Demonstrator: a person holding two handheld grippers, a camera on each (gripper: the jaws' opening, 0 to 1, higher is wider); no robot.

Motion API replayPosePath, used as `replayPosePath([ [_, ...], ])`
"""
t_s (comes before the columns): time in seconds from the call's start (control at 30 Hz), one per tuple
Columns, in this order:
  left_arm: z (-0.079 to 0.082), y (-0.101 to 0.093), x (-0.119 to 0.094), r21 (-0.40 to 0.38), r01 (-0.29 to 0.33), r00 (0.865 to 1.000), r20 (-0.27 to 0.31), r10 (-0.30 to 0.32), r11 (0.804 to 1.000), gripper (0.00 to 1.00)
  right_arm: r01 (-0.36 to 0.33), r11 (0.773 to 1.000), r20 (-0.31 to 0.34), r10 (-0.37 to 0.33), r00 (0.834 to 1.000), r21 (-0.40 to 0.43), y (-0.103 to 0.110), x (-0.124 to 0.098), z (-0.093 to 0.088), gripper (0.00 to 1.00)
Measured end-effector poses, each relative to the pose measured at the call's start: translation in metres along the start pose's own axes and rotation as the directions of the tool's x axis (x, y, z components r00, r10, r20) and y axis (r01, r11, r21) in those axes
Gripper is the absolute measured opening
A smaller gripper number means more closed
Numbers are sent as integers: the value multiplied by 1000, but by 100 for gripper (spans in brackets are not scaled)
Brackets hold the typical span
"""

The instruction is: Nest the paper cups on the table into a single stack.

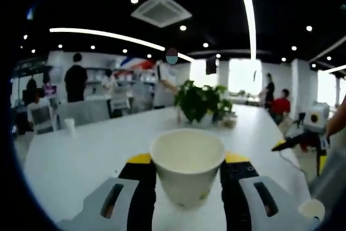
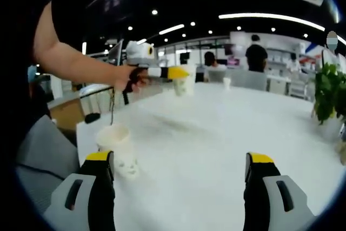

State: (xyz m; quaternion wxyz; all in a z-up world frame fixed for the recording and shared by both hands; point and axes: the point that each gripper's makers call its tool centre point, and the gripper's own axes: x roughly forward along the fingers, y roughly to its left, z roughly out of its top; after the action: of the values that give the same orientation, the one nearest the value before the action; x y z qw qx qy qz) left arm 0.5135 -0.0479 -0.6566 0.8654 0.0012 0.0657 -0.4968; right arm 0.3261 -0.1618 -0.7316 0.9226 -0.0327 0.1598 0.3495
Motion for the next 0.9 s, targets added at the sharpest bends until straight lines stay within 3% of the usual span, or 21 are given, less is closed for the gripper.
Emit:
replayPosePath([
  [0.63,26,-7,-6,7,3,1000,24,-3,1000,44,-4,1000,5,4,1000,-12,-1,-7,10,100],
  [0.9,29,-11,-9,11,4,999,31,-4,1000,44,-10,1000,5,10,1000,-21,-1,-8,11,100],
])
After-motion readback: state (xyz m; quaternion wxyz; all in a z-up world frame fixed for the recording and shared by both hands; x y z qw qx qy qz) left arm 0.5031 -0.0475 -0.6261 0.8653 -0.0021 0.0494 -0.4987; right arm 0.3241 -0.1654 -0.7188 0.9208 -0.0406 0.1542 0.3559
